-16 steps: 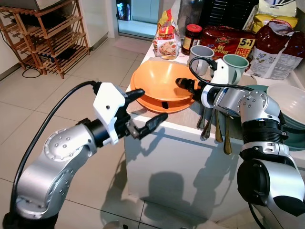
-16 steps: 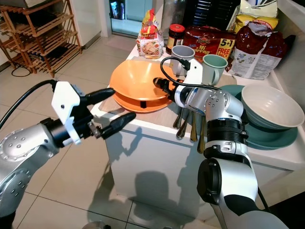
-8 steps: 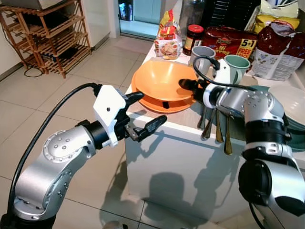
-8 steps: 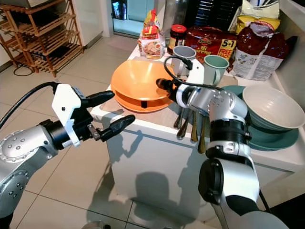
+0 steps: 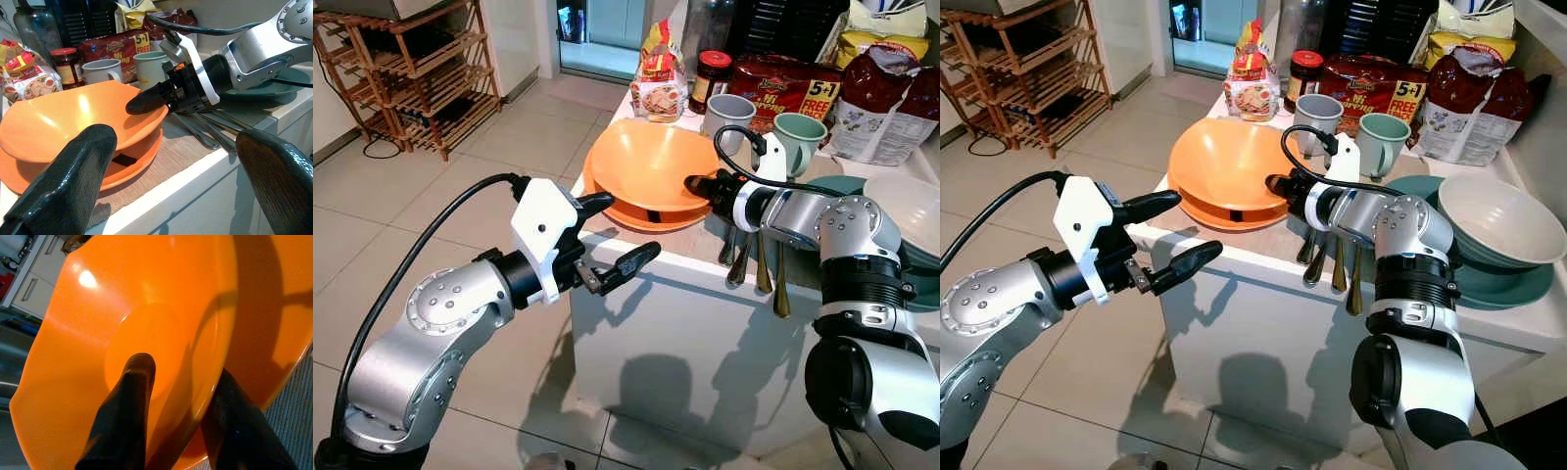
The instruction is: Setting the table
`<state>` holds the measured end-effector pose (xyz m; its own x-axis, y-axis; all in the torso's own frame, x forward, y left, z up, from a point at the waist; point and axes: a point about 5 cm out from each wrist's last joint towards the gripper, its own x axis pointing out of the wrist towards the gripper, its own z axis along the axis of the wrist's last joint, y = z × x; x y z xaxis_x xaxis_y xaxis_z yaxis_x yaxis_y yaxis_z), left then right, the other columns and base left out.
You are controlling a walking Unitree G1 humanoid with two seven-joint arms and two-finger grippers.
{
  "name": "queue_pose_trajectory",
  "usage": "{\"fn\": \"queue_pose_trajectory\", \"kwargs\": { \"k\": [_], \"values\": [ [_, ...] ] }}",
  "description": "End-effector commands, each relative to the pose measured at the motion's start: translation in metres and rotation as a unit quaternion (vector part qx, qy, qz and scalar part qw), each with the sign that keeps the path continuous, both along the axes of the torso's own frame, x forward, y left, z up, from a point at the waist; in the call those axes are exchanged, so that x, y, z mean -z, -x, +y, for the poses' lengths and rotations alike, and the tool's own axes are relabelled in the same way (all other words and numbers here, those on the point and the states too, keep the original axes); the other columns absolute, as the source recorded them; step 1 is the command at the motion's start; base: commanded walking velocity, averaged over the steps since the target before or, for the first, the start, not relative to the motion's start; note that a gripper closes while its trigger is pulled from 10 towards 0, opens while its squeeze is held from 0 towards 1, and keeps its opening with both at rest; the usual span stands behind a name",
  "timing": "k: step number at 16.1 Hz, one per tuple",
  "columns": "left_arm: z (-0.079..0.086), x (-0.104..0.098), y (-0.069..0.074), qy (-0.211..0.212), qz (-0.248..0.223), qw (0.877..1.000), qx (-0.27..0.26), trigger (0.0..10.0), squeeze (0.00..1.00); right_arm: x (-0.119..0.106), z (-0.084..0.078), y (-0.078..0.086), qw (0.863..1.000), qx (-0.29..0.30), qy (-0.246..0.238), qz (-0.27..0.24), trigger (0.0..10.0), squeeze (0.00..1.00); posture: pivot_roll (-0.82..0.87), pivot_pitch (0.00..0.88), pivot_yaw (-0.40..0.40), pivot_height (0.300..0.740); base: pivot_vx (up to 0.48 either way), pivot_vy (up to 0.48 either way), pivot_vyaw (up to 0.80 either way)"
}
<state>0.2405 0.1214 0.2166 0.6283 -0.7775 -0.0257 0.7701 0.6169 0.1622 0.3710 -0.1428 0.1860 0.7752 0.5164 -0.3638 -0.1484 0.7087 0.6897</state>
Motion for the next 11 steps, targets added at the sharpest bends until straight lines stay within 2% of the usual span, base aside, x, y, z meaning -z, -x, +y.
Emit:
{"fn": "queue_pose_trajectory", "kwargs": {
  "k": [1, 8, 11],
  "values": [
    [-0.003, -0.002, 0.004, -0.005, -0.008, 1.000, 0.008, 10.0, 0.00, -0.002, -0.002, 0.001, 1.000, 0.001, 0.001, -0.006, 0.0, 0.00, 0.10, 0.000, -0.077, 0.740, 0.000, 0.000, 0.00],
    [-0.001, -0.001, 0.001, -0.014, -0.021, 1.000, -0.005, 10.0, 0.00, -0.001, 0.000, 0.006, 1.000, 0.002, -0.009, -0.024, 0.0, 0.00, 0.10, 0.000, -0.075, 0.740, 0.000, 0.000, 0.00],
    [0.001, -0.001, -0.003, -0.013, -0.035, 0.999, -0.022, 10.0, 0.00, -0.007, 0.003, 0.012, 0.997, 0.008, -0.063, -0.050, 0.0, 0.00, 0.11, 0.000, -0.077, 0.740, 0.000, 0.000, 0.00]
  ]
}}
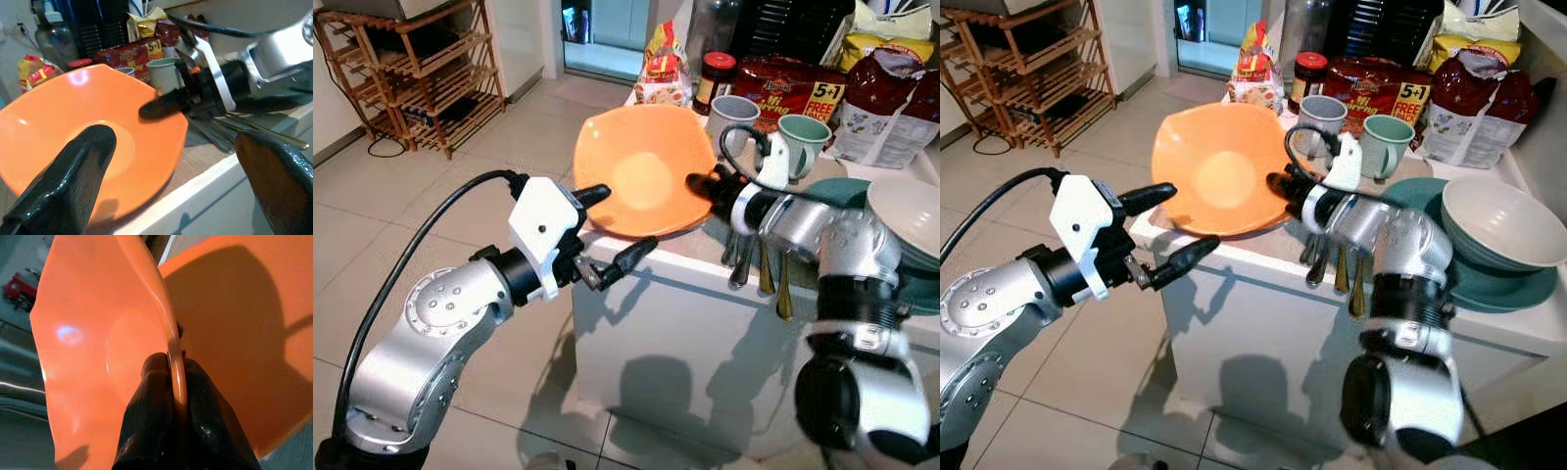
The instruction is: Setting the table
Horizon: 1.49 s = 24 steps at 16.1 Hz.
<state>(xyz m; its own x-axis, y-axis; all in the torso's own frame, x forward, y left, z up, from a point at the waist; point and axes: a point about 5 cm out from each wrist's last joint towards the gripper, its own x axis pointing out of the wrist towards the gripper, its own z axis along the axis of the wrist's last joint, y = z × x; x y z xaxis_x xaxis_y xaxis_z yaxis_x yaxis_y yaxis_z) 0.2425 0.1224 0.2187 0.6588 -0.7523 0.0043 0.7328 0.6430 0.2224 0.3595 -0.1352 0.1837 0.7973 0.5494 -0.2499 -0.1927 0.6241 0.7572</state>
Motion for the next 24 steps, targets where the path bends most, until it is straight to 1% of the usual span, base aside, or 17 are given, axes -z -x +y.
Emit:
{"fn": "queue_pose_trajectory", "kwargs": {
  "k": [1, 3, 4, 5, 6, 7, 8, 9, 10, 11, 13, 14, 17, 19, 21, 23, 24],
  "values": [
    [0.001, 0.000, -0.002, 0.001, -0.005, 1.000, -0.010, 10.0, 0.00, -0.009, -0.004, 0.002, 1.000, 0.009, -0.016, -0.022, 0.0, 0.00, 0.11, 0.000, -0.077, 0.740, 0.000, 0.000, 0.00],
    [0.005, -0.001, -0.008, 0.015, -0.013, 0.999, -0.040, 10.0, 0.00, -0.014, -0.005, 0.005, 0.997, 0.032, -0.052, -0.038, 0.0, 0.00, 0.11, 0.000, -0.080, 0.740, 0.000, 0.000, 0.00],
    [0.007, -0.004, -0.013, 0.038, -0.028, 0.996, -0.070, 10.0, 0.00, -0.024, -0.011, 0.006, 0.992, 0.067, -0.081, -0.068, 0.0, 0.00, 0.11, 0.000, -0.077, 0.740, 0.000, 0.000, 0.00],
    [0.008, -0.005, -0.015, 0.055, -0.027, 0.994, -0.088, 10.0, 0.00, -0.031, -0.014, 0.009, 0.989, 0.081, -0.086, -0.086, 0.0, 0.00, 0.11, 0.000, -0.075, 0.740, 0.000, 0.000, 0.00],
    [0.009, -0.005, -0.014, 0.073, -0.025, 0.991, -0.108, 10.0, 0.00, -0.042, -0.019, 0.015, 0.984, 0.099, -0.081, -0.122, 0.0, 0.00, 0.11, 0.000, -0.076, 0.740, 0.000, 0.000, 0.00],
    [0.007, -0.003, -0.010, 0.077, -0.028, 0.991, -0.110, 10.0, 0.00, -0.053, -0.024, 0.023, 0.977, 0.121, -0.057, -0.163, 0.0, 0.00, 0.11, 0.000, -0.075, 0.740, 0.000, 0.000, 0.00],
    [0.005, -0.001, -0.006, 0.072, -0.029, 0.991, -0.105, 10.0, 0.00, -0.064, -0.030, 0.031, 0.966, 0.150, -0.030, -0.206, 0.0, 0.00, 0.10, 0.000, -0.073, 0.740, 0.000, 0.000, 0.00],
    [0.003, 0.001, -0.003, 0.069, -0.027, 0.992, -0.101, 10.0, 0.00, -0.068, -0.034, 0.035, 0.960, 0.170, -0.025, -0.221, 0.0, 0.00, 0.10, 0.000, -0.073, 0.740, 0.000, 0.000, 0.00],
    [0.000, 0.005, 0.001, 0.066, -0.024, 0.993, -0.098, 10.0, 0.00, -0.074, -0.043, 0.046, 0.944, 0.214, 0.006, -0.252, 10.0, 0.00, 0.09, 0.000, -0.074, 0.740, 0.000, 0.000, 0.00],
    [-0.001, 0.006, 0.001, 0.068, -0.023, 0.993, -0.099, 10.0, 0.00, -0.077, -0.044, 0.054, 0.933, 0.229, 0.030, -0.278, 10.0, 0.00, 0.08, 0.000, -0.068, 0.740, 0.000, 0.000, 0.00],
    [-0.002, 0.001, -0.004, 0.074, -0.033, 0.991, -0.109, 10.0, 0.00, -0.071, -0.032, 0.067, 0.933, 0.203, 0.053, -0.293, 10.0, 0.00, 0.08, 0.000, -0.069, 0.740, -0.354, 0.000, 0.00],
    [-0.001, -0.001, -0.007, 0.075, -0.035, 0.990, -0.111, 10.0, 0.00, -0.069, -0.028, 0.068, 0.934, 0.197, 0.055, -0.294, 10.0, 0.00, 0.09, 0.000, -0.074, 0.740, -0.379, 0.000, 0.00],
    [-0.002, -0.001, -0.008, 0.080, -0.040, 0.987, -0.132, 10.0, 0.00, -0.065, -0.027, 0.068, 0.920, 0.229, 0.080, -0.309, 10.0, 0.00, 0.11, 0.000, -0.095, 0.740, -0.435, 0.000, 0.00],
    [0.000, 0.010, -0.010, 0.051, -0.037, 0.985, -0.159, 10.0, 0.00, -0.056, -0.025, 0.072, 0.920, 0.227, 0.090, -0.307, 10.0, 0.00, 0.11, 0.000, -0.095, 0.740, -0.221, 0.000, 0.00],
    [0.007, 0.022, -0.017, 0.056, -0.022, 0.976, -0.209, 10.0, 0.00, -0.050, -0.022, 0.076, 0.920, 0.220, 0.104, -0.308, 10.0, 0.00, 0.09, 0.000, -0.082, 0.740, 0.000, 0.000, 0.00],
    [0.008, 0.026, -0.020, 0.033, -0.037, 0.975, -0.218, 10.0, 0.00, -0.035, -0.028, 0.080, 0.917, 0.231, 0.138, -0.295, 10.0, 0.00, 0.08, 0.000, -0.077, 0.740, 0.000, 0.000, 0.00],
    [0.009, 0.030, -0.020, 0.031, -0.027, 0.972, -0.230, 10.0, 0.00, -0.026, -0.030, 0.085, 0.917, 0.235, 0.144, -0.287, 10.0, 0.00, 0.08, 0.000, -0.075, 0.740, 0.000, 0.000, 0.00]
  ]
}}
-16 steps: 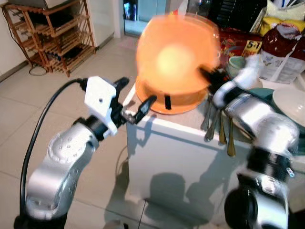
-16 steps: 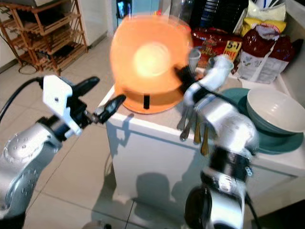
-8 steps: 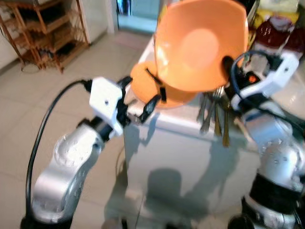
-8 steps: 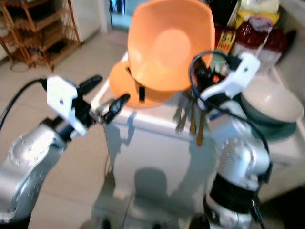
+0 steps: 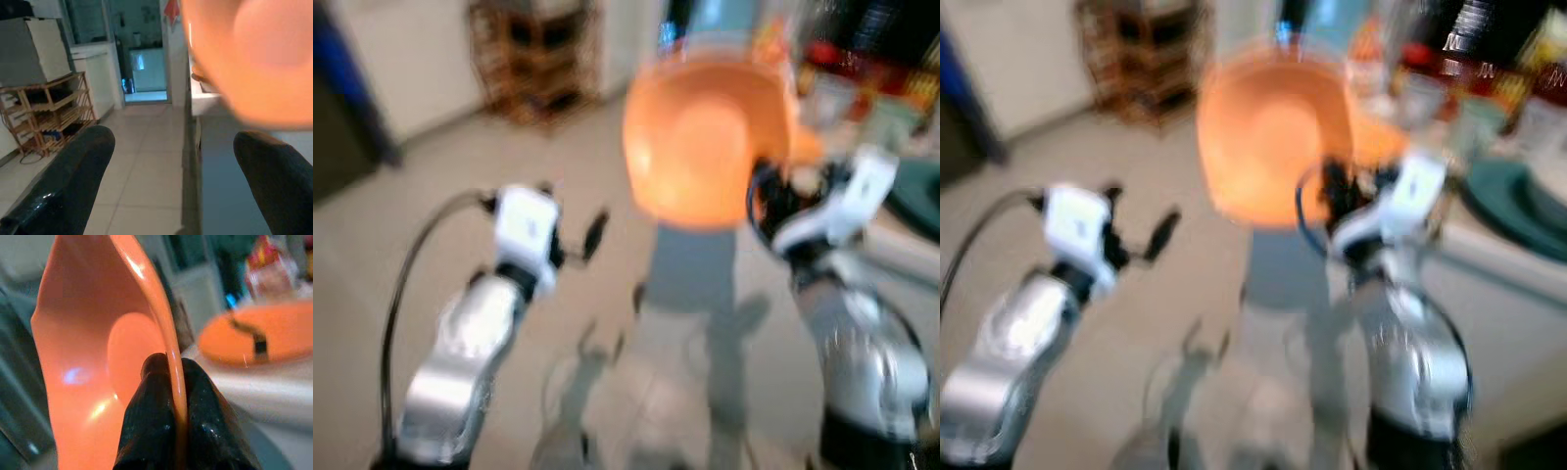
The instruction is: Setting the table
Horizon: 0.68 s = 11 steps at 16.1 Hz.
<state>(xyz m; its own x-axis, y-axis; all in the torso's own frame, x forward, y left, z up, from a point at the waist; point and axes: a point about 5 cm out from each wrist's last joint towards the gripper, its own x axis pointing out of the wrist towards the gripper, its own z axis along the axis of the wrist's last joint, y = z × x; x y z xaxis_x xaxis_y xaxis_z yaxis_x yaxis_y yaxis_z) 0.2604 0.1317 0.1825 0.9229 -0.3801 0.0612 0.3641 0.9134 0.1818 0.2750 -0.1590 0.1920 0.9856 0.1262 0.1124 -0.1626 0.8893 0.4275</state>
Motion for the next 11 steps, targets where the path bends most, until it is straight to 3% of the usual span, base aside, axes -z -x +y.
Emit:
{"fn": "queue_pose_trajectory", "kwargs": {
  "k": [1, 6, 11],
  "values": [
    [-0.0005, -0.0028, -0.0031, -0.008, -0.010, 1.000, -0.011, 10.0, 0.00, -0.0124, -0.0076, 0.0031, 0.999, 0.025, 0.007, -0.041, 10.0, 0.00, 0.07, 0.000, -0.073, 0.740, 0.000, -0.454, 0.00],
    [0.0068, -0.0017, -0.0111, -0.010, -0.023, 0.998, -0.059, 10.0, 0.00, -0.0107, -0.0019, 0.0044, 0.998, 0.026, 0.027, -0.046, 10.0, 0.00, 0.05, 0.000, -0.076, 0.740, 0.000, -0.480, 0.00],
    [-0.0001, 0.0012, -0.0119, -0.011, -0.021, 0.998, -0.058, 10.0, 0.00, -0.0068, -0.0086, 0.0058, 0.997, 0.049, 0.036, -0.038, 10.0, 0.00, 0.04, 0.000, -0.081, 0.740, 0.000, -0.480, 0.00]
  ]
}}
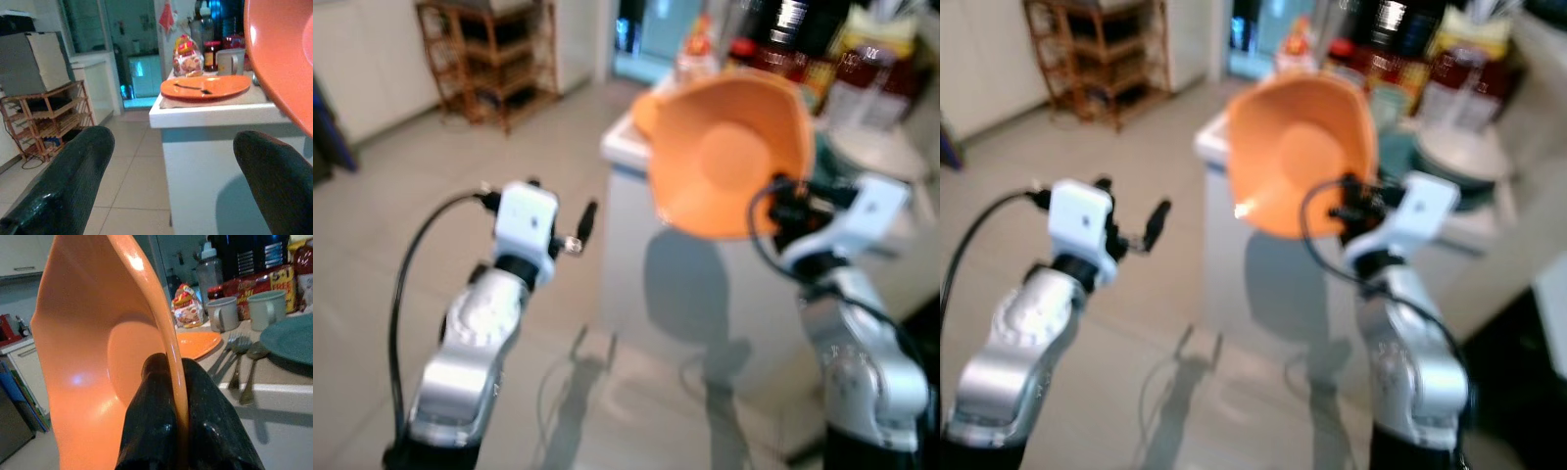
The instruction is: Setting the table
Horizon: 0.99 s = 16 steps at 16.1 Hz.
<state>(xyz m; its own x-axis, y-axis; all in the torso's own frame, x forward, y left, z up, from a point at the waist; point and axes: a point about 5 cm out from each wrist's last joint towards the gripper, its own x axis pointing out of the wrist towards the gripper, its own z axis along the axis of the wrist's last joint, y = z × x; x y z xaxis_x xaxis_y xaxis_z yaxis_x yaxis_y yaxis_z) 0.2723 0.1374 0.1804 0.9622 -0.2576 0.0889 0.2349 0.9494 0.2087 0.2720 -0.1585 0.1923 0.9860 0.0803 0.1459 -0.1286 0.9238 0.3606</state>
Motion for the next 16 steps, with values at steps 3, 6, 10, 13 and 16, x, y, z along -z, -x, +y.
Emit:
{"fn": "queue_pose_trajectory", "kwargs": {
  "k": [3, 6, 10, 13, 16],
  "values": [
    [-0.013, 0.003, 0.003, 0.004, 0.004, 1.000, 0.024, 10.0, 0.00, -0.004, -0.004, 0.004, 1.000, 0.017, 0.006, -0.011, 10.0, 0.00, 0.02, 0.000, -0.061, 0.740, 0.000, -0.480, 0.00],
    [-0.013, 0.007, 0.002, 0.000, 0.013, 0.999, 0.032, 10.0, 0.00, 0.000, -0.005, 0.006, 0.999, 0.029, 0.012, -0.003, 10.0, 0.00, 0.01, 0.000, -0.036, 0.740, 0.000, -0.480, 0.00],
    [-0.012, 0.003, -0.002, -0.005, 0.008, 0.999, 0.037, 10.0, 0.00, -0.005, -0.010, 0.011, 0.999, 0.044, 0.007, -0.007, 10.0, 0.00, -0.02, 0.000, -0.014, 0.740, 0.000, -0.480, 0.00],
    [-0.016, -0.002, -0.002, -0.007, 0.000, 0.999, 0.049, 10.0, 0.00, -0.010, -0.010, 0.011, 0.999, 0.041, 0.008, -0.013, 10.0, 0.00, -0.02, 0.000, -0.018, 0.740, 0.000, -0.480, 0.00],
    [-0.014, -0.007, -0.004, -0.007, -0.008, 0.999, 0.042, 10.0, 0.00, -0.012, -0.010, 0.009, 0.999, 0.041, 0.003, -0.014, 10.0, 0.00, -0.02, 0.000, -0.022, 0.740, 0.000, -0.480, 0.00]
  ]
}}
